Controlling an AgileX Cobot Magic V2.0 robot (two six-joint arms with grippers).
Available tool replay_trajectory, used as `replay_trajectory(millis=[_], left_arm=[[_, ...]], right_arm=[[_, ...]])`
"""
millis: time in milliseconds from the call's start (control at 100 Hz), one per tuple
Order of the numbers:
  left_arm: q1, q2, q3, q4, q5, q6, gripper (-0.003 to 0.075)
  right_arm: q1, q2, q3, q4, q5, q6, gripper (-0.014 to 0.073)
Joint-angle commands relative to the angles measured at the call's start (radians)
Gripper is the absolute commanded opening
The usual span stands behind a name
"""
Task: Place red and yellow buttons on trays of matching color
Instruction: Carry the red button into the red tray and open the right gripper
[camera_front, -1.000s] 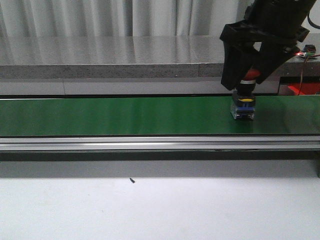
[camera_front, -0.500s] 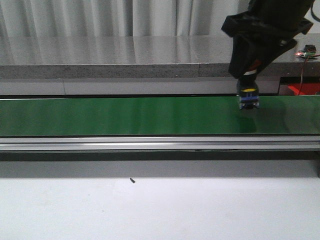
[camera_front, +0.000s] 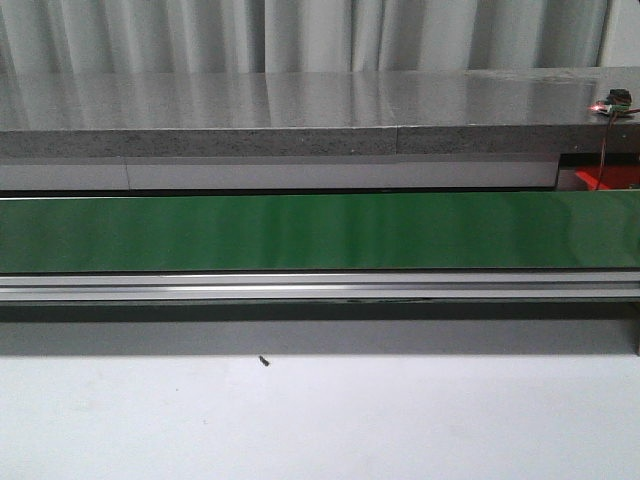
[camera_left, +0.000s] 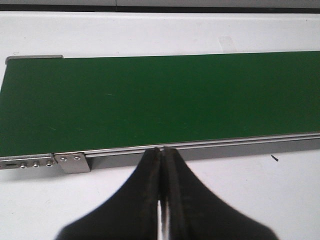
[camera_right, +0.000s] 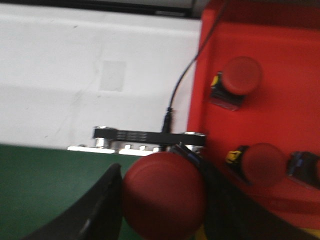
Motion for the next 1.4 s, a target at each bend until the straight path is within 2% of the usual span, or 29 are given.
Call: replay_trajectory(millis=[0,290,810,1220,1310,1390], left_arm=[[-0.008,-0.005,-0.026,-0.027,-0.064,-0.001,-0.0020],[-0.008,-0.005,-0.026,-0.027,-0.064,-0.001,-0.0020],[-0.008,-0.002,-0.026,-0.027,-0.064,-0.001,-0.0020],[-0.008,-0.002,-0.026,-0.027,-0.073,-0.001,-0.0020],[-0.008,-0.002,-0.026,-0.027,-0.077,-0.001,-0.0020],[-0.008,-0.002,-0.026,-0.027,-0.086,-0.001,-0.0020]], right_arm=[[-0.051,-0.025,-0.036,0.011,-0.083,0.004,0.0110],[-0.158,0.033,-0.045,0.087,-0.207,0.005,0.0110],[-0.199,0.339,-0.346,0.115,-0.101,0.031,0.0110],[-0.215,0.421,-0.365,0.116,-0.114,0.045,0.0111],[-0.215,0.422,-0.365,0.116,-0.113,0.045,0.0156],[-0.215,0.422,-0.365,0.116,-0.116,0.045,0.0284]])
